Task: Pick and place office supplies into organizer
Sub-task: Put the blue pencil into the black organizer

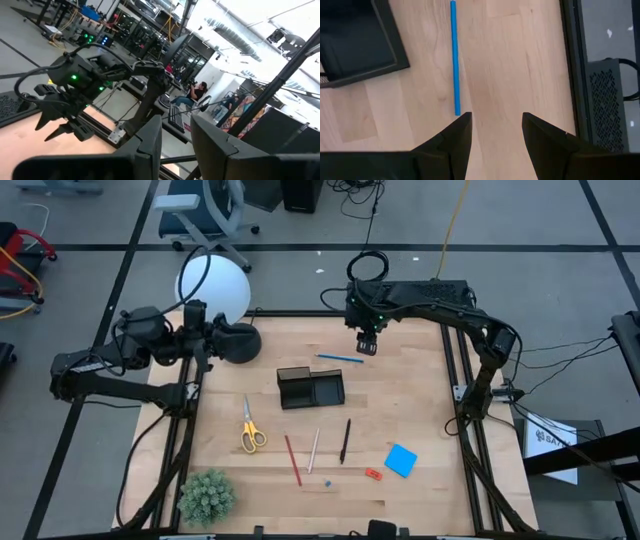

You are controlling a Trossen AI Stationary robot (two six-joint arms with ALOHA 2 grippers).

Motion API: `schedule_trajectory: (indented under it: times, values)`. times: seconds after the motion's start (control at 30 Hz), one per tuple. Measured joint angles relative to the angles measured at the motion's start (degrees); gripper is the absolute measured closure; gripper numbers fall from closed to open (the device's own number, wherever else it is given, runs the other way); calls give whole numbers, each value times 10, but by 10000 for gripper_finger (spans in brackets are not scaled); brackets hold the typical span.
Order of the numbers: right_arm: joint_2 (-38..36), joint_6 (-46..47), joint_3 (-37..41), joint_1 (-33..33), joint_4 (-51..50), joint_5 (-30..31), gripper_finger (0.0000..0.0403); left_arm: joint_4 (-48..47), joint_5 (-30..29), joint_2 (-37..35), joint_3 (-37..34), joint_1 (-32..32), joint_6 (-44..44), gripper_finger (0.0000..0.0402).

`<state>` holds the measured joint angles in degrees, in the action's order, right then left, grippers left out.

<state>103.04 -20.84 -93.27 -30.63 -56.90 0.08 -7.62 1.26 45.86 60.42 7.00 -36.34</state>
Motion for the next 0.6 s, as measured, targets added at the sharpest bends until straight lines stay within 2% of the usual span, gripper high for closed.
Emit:
schedule_trajectory:
  times: [0.43,0.6]
  values:
    - [64,-39,0,5,-3,-19,234,-2,0,0,0,2,4,304]
    - [86,-39,1,12,5,-61,234,-1,1,0,0,1,4,304]
